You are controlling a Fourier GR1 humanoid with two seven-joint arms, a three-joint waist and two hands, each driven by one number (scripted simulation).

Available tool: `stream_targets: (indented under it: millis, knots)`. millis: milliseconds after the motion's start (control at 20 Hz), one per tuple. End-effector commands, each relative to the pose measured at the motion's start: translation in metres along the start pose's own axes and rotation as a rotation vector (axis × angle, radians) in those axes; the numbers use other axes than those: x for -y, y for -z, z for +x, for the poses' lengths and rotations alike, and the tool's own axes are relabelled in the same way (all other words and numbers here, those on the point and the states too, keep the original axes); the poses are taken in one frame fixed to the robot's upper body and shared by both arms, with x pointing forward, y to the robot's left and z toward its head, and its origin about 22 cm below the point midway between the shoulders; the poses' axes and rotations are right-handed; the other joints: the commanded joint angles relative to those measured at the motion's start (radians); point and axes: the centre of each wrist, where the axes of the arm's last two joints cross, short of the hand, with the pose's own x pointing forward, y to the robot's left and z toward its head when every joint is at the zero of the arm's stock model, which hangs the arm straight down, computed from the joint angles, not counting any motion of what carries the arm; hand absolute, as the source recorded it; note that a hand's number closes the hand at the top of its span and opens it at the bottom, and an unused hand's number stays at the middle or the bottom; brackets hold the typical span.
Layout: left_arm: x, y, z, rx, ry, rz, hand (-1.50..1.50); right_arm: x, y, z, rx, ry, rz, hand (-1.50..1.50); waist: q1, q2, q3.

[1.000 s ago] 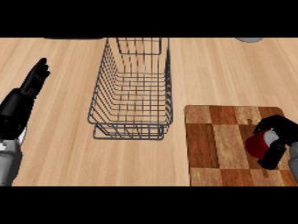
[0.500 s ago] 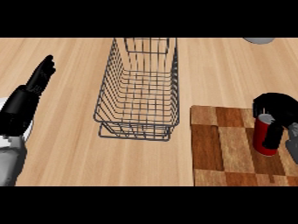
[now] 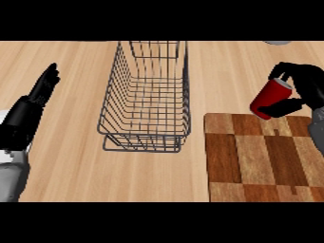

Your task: Pick the can from the cutting board and place it in the basket

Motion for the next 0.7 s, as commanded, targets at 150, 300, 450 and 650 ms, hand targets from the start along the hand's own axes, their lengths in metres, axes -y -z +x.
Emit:
stream_targets:
  millis: [150, 300, 450, 650]
  knots:
    - [0.003, 0.005, 0.0, -0.012, -0.009, 0.016, 0.0, 0.069, 0.023, 0.057, 0.265, 0.426, -0.192, 1.5, -0.019, -0.005, 0.0]
    - [-0.013, -0.012, -0.009, -0.018, -0.003, 0.004, 0.0, 0.102, 0.015, 0.074, 0.347, 0.431, -0.23, 1.5, -0.015, -0.006, -0.001]
    - [0.007, -0.018, -0.015, -0.024, -0.012, 0.007, 0.0, 0.122, 0.013, 0.115, 0.395, 0.438, -0.169, 1.5, -0.014, -0.005, -0.001]
    - [-0.007, -0.005, 0.003, -0.003, -0.007, -0.007, 0.0, 0.161, 0.013, 0.174, 0.45, 0.5, -0.097, 1.5, -0.007, -0.007, -0.001]
